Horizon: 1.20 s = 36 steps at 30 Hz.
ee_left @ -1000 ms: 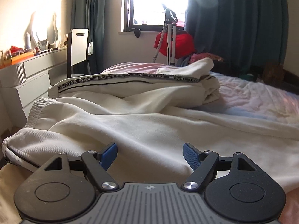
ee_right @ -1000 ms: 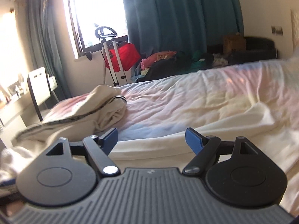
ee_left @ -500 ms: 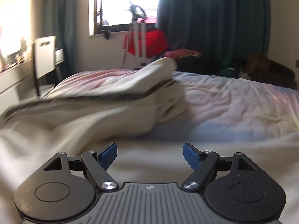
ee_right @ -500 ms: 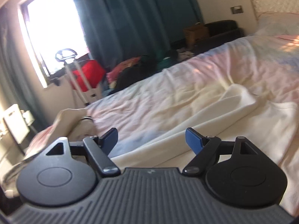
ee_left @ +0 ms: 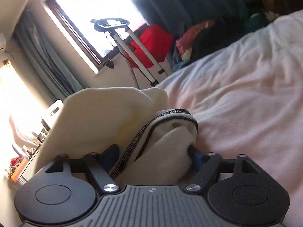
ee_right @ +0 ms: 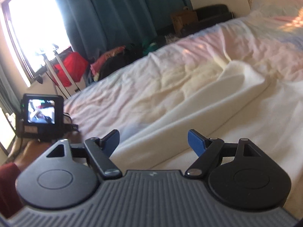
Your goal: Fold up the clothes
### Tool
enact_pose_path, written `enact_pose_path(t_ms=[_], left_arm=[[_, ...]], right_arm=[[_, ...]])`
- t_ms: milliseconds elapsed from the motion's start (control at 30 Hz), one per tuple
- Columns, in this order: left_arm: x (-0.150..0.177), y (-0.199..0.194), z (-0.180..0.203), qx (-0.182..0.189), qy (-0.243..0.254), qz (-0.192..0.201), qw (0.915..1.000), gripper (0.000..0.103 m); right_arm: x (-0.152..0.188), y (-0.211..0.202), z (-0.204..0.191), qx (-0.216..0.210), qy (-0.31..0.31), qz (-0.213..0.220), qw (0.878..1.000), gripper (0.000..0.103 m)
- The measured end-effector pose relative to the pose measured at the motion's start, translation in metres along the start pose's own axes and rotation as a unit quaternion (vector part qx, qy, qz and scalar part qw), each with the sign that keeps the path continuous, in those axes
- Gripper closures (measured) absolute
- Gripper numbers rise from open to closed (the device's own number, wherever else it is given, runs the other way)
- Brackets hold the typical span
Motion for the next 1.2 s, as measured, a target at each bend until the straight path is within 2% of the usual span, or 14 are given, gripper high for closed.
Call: enact_pose_path(t_ms=[100, 167, 267, 367, 500, 600, 667, 733, 800, 867, 967, 1033, 1133, 1200], left_arm=[[-0.003, -0.004, -0.014, 0.03, -0.032, 0.002, 0.999, 0.07], [-0.004, -0.01, -0.045, 0.05, -0.108, 0.013, 0.9929, 0.074], [-0.003, -0.026, -0.114, 0.037, -0.209, 0.047, 0.9761, 0.076], [0.007, -0.037, -0.187, -0.003, -0.303, 0.052, 0.9516, 0.076], [0.051, -0.035, -0.265, -0.074, -0.361, 0.012, 0.9295, 0.076], [0.099, -0.017, -0.301, -0.11, -0.368, -0.051, 0.9219, 0.076], [0.136, -0.005, -0.319, -0.107, -0.374, -0.104, 0.9153, 0.076], [0.17, 0.002, -0.333, -0.064, -0.413, -0.143, 0.897, 0.075], [0.196, -0.014, -0.349, -0.033, -0.459, -0.127, 0.8787, 0.071], [0.2, -0.03, -0.354, -0.021, -0.459, -0.112, 0.8808, 0.065], [0.193, -0.059, -0.356, 0.001, -0.431, -0.085, 0.8983, 0.059], [0.188, -0.085, -0.35, 0.032, -0.415, -0.064, 0.907, 0.045], [0.175, -0.149, -0.33, 0.055, -0.389, -0.045, 0.9184, 0.043], [0.168, -0.192, -0.311, 0.074, -0.381, -0.029, 0.9211, 0.041]], right_arm=[[0.002, 0.005, 0.002, -0.002, 0.009, -0.008, 1.0, 0.022], [0.003, 0.003, 0.0, -0.007, 0.007, -0.007, 1.0, 0.022], [0.003, -0.006, 0.003, -0.021, 0.02, -0.002, 1.0, 0.022], [0.001, -0.009, 0.003, -0.02, 0.019, -0.001, 1.0, 0.022], [0.0, -0.012, 0.001, -0.02, 0.018, -0.003, 1.0, 0.022], [0.002, -0.011, -0.002, -0.019, 0.006, -0.004, 1.0, 0.022], [0.002, -0.01, -0.004, -0.019, 0.0, -0.006, 1.0, 0.022], [0.003, -0.009, -0.006, -0.021, -0.007, -0.007, 1.0, 0.022], [0.004, -0.009, -0.009, -0.022, -0.016, -0.006, 1.0, 0.022], [0.005, -0.01, -0.012, -0.025, -0.025, -0.006, 0.999, 0.022], [0.008, -0.011, -0.018, -0.039, -0.035, -0.012, 0.999, 0.022], [0.01, -0.016, -0.025, -0.046, -0.052, -0.009, 0.998, 0.022], [0.013, -0.028, -0.038, -0.054, -0.094, 0.009, 0.994, 0.022], [0.016, -0.035, -0.048, -0.061, -0.122, 0.02, 0.99, 0.022]])
Point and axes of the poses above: each gripper's, at about its wrist camera, not at the fingertips, and y roughly the way its jaws point, z to its right, x to its underside, the point moved 4 cm from there along y, roughly the way its jaws point, and after that the axes turned 1 degree about -x, right-handed, at the moved point
